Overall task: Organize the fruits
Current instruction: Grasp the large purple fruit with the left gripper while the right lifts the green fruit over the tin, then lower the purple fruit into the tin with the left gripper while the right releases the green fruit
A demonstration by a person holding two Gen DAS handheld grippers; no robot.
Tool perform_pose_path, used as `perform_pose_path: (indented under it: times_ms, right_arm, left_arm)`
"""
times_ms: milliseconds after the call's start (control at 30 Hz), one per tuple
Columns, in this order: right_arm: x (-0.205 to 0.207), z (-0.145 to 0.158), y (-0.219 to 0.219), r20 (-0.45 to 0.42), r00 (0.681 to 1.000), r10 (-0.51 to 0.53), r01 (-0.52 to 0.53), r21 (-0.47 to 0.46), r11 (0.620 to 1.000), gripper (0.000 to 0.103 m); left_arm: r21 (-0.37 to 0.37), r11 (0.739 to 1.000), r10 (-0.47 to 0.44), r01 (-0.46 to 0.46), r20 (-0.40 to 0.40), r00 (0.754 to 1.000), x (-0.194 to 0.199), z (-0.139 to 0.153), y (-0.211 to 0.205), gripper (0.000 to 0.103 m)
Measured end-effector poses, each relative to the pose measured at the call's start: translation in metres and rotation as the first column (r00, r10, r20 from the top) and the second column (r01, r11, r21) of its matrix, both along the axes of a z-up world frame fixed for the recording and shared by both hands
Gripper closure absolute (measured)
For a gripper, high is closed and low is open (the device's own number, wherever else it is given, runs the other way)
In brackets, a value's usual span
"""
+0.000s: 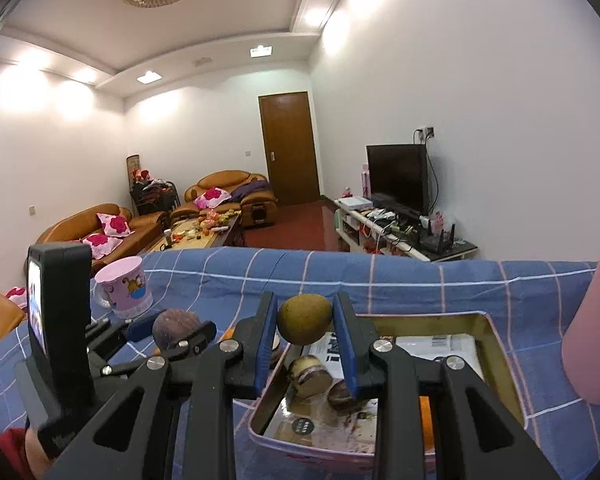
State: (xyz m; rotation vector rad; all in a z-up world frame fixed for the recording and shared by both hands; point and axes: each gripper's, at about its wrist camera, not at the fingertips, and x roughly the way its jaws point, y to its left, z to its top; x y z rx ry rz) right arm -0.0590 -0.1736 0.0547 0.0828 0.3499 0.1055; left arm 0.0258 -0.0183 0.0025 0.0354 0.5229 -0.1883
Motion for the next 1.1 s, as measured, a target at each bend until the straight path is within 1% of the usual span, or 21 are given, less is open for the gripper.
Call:
perform_pose_path:
  times_ms: [133, 367, 467, 600, 867, 1100]
  right_arm:
    - [0.0, 0.0, -0.005, 0.001, 1.0, -0.003, 0.003, 0.005, 1.0, 0.072]
    - [-0.009, 0.003, -0.011, 0.027, 0.999, -0.027, 0.028, -0.042, 0.999, 0.072]
    - [-0.012, 0.002, -0.018, 0.03, 0.999, -0.04, 0.042, -0.052, 0.998, 0.072]
    - [-0.011, 0.001, -0.03, 0.023, 0.998, -0.055, 0.056, -0.05, 0.997, 0.072]
    - [-0.018, 0.001, -0.044, 0.039, 0.996, -0.083, 0.086, -0.087, 0.992, 0.072]
    - [-0.016, 0.002, -0.069, 0.029, 0.99, -0.139, 0.141, -0.07, 0.988, 0.072]
  left_arm:
    - [0.001, 1.0, 0.012, -0.012, -0.01, 1.0, -0.003, -0.003, -0.012, 0.05]
    - [-0.01, 1.0, 0.005, -0.005, 0.021, 1.0, -0.012, 0.002, -0.026, 0.05]
    - [-0.011, 1.0, -0.003, 0.003, 0.022, 1.0, -0.014, 0.003, -0.033, 0.05]
    - [0.001, 1.0, -0.016, 0.016, 0.043, 0.999, -0.019, 0.005, -0.042, 0.05]
    - [0.008, 0.999, -0.048, 0.047, 0.054, 0.997, -0.021, 0.009, -0.063, 0.05]
    - [0.021, 0.997, -0.076, 0.075, 0.052, 0.996, -0.017, 0.009, -0.086, 0.05]
